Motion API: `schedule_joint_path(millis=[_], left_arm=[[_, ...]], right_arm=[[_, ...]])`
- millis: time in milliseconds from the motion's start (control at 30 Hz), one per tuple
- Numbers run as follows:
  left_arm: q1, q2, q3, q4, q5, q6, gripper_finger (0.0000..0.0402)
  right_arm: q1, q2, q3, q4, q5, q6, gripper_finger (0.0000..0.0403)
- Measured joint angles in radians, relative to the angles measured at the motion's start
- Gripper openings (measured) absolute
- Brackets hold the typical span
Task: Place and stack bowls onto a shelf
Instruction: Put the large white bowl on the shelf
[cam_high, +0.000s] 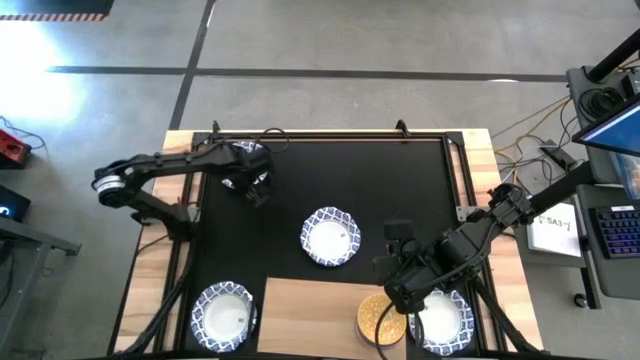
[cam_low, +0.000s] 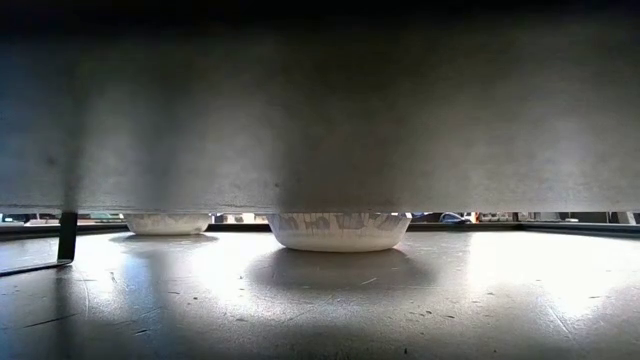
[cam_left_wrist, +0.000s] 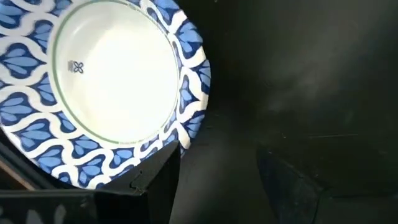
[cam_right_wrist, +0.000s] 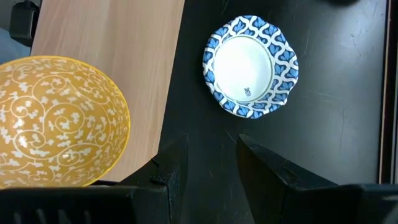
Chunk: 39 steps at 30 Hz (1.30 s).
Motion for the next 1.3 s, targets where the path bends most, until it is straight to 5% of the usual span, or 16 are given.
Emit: schedule_joint_path(millis=[500, 667, 900, 1300], left_arm=[[0.053, 0.138, -0.043, 0.096, 0.007, 0.059, 0.0186], [0.053, 0.177, -0.043, 0.099, 0.016, 0.08, 0.0138], [0.053, 0.171, -0.043, 0.096, 0.019, 0.087, 0.0016], [0.046, 0.013, -0.027, 0.074, 0.094, 0.069, 0.0003]], right_arm=[[0.0, -0.007, 0.0, 0.0, 0.0, -0.008, 0.0125], [0.0, -0.008, 0.0, 0.0, 0.0, -0.008, 0.0125], [0.0, -0.008, 0.0, 0.0, 0.0, -0.011, 0.0125], [0.0, -0.01, 0.0, 0.0, 0.0, -0.019, 0.0125]])
